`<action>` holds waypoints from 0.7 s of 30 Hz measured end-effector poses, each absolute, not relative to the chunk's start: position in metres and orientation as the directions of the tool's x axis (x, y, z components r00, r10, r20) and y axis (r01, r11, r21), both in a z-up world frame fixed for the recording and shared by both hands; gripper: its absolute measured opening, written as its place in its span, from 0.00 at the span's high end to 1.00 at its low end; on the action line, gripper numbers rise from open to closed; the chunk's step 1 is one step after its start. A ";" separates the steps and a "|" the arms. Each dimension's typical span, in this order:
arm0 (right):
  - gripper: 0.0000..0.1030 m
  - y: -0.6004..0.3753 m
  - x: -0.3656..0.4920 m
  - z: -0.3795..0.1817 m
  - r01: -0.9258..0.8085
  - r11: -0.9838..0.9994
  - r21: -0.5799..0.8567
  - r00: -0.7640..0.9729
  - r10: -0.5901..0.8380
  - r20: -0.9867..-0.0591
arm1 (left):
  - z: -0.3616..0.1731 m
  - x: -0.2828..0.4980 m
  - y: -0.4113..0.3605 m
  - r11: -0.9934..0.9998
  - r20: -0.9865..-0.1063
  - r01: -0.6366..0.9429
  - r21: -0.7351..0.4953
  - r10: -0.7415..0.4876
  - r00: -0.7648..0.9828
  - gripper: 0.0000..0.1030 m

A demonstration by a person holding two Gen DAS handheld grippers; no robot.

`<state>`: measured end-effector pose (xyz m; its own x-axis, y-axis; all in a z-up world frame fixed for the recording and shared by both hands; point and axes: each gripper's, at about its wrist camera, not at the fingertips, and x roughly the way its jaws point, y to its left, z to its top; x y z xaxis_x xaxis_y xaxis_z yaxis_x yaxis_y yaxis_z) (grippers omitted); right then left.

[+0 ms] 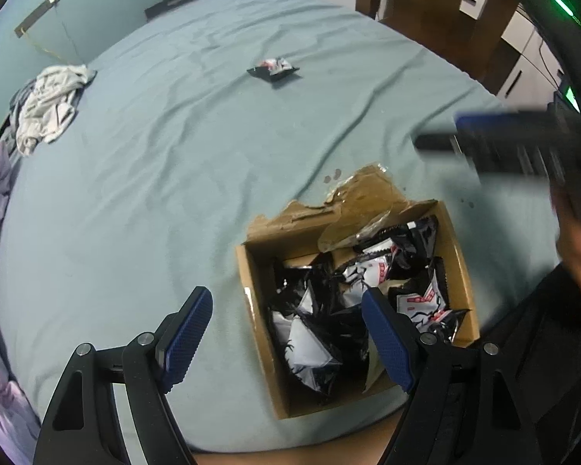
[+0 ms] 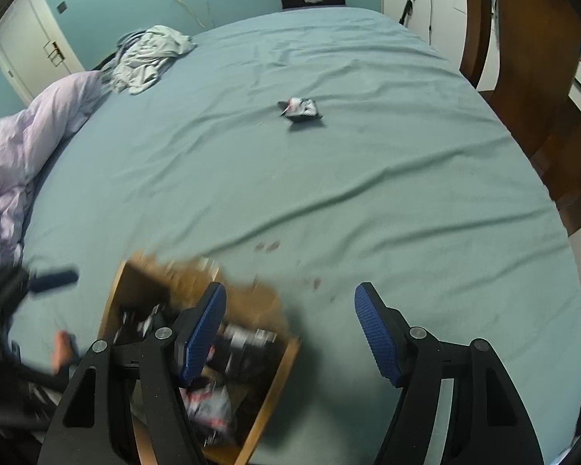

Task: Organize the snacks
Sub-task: 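Reach the right gripper to the last small packet on the sheet and grasp it, then carry the packet to the box and release it from the right gripper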

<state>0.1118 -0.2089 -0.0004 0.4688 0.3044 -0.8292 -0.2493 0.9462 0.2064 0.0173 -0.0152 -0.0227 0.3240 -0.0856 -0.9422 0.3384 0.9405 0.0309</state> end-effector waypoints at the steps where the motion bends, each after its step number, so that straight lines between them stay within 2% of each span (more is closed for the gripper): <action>1: 0.34 -0.208 0.128 0.001 -0.239 0.949 0.204 0.454 0.295 -0.841 | -0.025 0.019 -0.013 0.942 -0.948 0.336 0.021 -0.088 0.305 0.22; 8: 0.34 -0.172 0.244 -0.007 -0.197 0.952 0.234 0.341 0.290 -0.894 | -0.039 0.022 -0.006 0.936 -0.975 0.346 -0.072 -0.140 0.175 0.20; 13: 0.34 -0.150 0.324 -0.034 -0.124 0.956 0.266 0.276 0.291 -0.916 | -0.046 0.025 -0.002 0.935 -0.981 0.350 -0.060 -0.120 0.152 0.20; 21: 0.34 -0.122 0.388 -0.083 -0.083 0.979 0.184 0.245 0.199 -0.949 | -0.045 0.028 0.002 0.935 -0.979 0.352 -0.050 -0.115 0.166 0.20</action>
